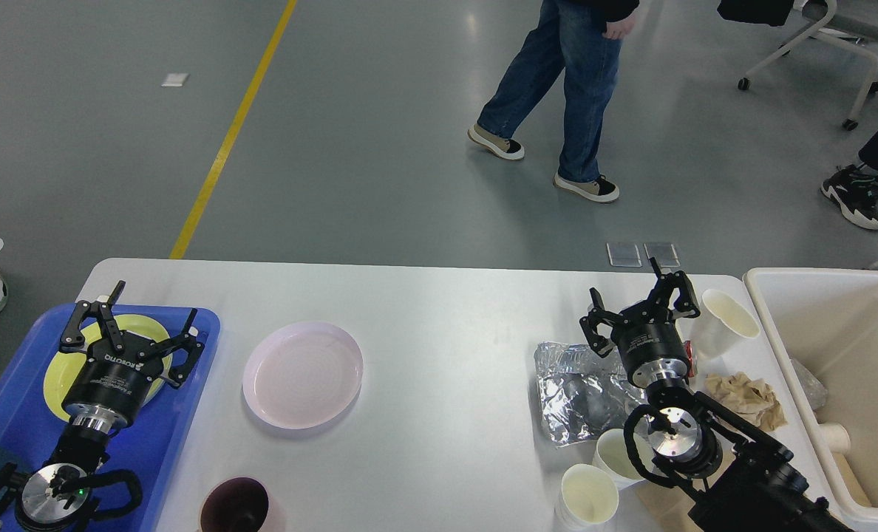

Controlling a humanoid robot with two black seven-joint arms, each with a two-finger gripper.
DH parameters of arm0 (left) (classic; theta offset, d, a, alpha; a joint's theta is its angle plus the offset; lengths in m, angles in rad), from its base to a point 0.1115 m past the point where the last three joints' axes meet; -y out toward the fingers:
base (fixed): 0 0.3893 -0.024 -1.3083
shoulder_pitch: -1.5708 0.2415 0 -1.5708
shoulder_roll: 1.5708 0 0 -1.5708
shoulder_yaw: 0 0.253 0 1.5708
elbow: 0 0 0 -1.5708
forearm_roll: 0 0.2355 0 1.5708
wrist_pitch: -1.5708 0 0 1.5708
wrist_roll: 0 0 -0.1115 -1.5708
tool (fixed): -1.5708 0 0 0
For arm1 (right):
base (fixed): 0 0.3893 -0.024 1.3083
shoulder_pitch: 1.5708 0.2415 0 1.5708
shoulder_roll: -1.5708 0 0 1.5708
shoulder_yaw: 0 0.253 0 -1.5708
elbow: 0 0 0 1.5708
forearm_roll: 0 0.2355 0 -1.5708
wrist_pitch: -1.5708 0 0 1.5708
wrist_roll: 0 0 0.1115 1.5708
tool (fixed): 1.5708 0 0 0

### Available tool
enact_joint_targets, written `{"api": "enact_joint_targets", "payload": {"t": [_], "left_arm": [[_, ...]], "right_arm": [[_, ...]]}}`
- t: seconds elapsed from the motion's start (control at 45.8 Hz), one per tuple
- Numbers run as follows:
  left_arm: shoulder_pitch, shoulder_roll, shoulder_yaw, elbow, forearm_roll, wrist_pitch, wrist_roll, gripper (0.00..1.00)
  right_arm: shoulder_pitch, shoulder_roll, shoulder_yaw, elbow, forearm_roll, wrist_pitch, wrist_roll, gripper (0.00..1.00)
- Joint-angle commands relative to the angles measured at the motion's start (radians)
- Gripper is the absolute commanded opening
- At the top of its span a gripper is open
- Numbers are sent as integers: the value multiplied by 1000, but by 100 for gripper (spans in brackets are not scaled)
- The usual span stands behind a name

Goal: Tidy desktop
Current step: 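Raise the left gripper off the blue tray and open it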

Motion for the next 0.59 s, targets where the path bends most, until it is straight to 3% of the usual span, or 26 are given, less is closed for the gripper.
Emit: {"api": "enact_joint_targets", "payload": {"t": [0.0,0.197,0.328,0.437,0.568], "left_arm": [[-12,6,-2,1,0,1,0,97],[-18,27,12,2,7,7,-7,97],[-15,180,108,-1,-5,9,-29,97],[-125,384,399,4,-8,15,-58,97],[-428,590,907,4,-11,20,-61,97]], "right_arm": [[0,0,0,0,0,0,1,100],[1,0,0,0,0,0,1,100],[0,0,0,0,0,-1,1,100],[1,0,0,1,0,-1,1,100],[0,0,0,1,0,0,0,100]]}}
